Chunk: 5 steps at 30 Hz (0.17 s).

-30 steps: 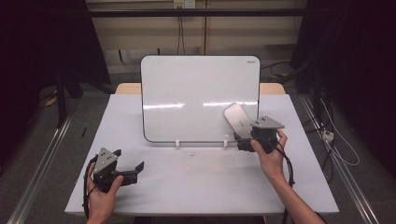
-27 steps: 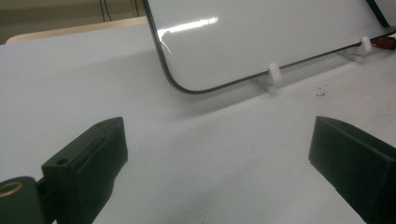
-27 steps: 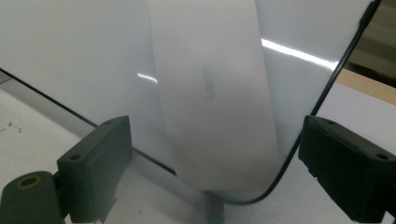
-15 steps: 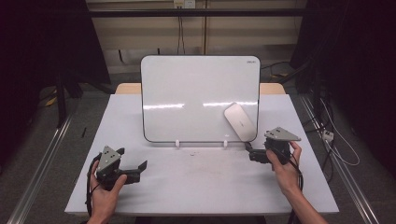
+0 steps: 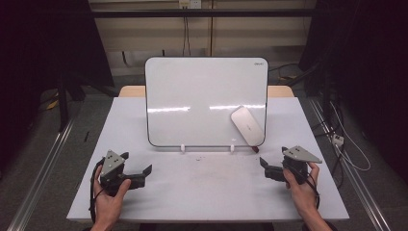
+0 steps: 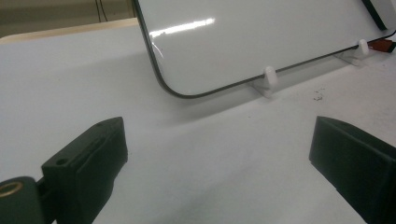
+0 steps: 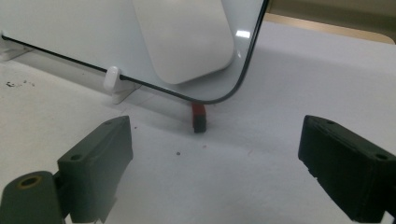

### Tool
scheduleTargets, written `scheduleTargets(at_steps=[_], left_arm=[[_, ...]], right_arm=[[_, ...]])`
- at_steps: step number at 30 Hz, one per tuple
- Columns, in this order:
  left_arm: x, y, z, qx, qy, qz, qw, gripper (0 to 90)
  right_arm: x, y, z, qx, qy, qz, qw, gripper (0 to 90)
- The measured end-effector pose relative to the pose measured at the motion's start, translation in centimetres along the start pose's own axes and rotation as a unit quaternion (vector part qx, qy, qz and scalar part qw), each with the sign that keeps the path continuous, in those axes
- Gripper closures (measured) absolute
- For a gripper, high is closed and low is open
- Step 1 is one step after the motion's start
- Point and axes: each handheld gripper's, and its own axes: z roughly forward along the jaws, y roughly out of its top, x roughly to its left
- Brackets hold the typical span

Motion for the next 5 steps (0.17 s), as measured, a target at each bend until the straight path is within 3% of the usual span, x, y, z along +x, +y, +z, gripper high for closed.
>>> scheduleTargets(at_steps=[5], left_arm=[[0.17,0.04,-0.05,-0.003,0.002,-0.011,0.9999,4.2]], right_arm=[[-0.01,-0.20,-0.01,0.008,0.008,-0.002,0.9999,9.5]])
